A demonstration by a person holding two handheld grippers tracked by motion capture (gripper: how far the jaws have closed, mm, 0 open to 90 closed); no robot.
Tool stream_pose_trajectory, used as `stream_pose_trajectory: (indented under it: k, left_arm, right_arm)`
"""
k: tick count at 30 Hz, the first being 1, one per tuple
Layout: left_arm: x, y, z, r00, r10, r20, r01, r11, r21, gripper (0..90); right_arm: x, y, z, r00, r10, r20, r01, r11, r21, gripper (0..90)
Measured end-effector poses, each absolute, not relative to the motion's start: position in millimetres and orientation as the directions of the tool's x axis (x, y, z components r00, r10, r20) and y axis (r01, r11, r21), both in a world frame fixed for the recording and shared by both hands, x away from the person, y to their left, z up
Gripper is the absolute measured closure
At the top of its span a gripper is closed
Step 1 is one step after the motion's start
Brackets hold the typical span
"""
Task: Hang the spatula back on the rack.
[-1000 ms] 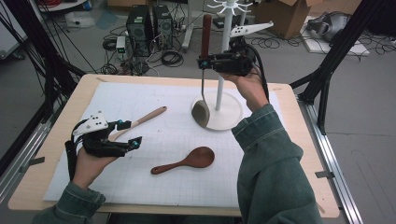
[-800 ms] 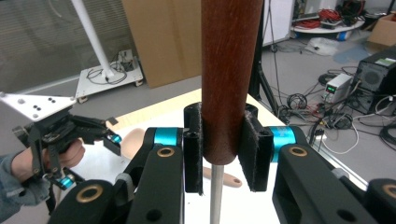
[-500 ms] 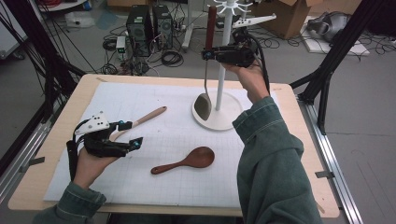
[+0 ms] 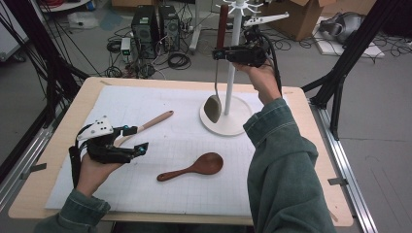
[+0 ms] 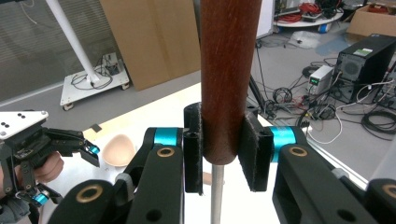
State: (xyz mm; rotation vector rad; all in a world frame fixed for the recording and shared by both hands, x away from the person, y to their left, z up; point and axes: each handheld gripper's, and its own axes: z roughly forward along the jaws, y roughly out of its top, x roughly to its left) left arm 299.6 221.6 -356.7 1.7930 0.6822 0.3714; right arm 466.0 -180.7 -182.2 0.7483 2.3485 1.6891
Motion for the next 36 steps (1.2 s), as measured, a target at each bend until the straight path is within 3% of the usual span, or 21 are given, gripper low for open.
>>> stream_pose_trajectory:
  k: [36]
  left_arm:
    - [300.0, 223.1, -356.9, 0.785, 0.614, -0.087, 0.264, -0.203, 0.943, 24.8]
  right_arm:
    - [469.1, -188.4, -189.1, -0.832, 0.517, 0.198, 0.337, 0.189, 0.922, 73.1]
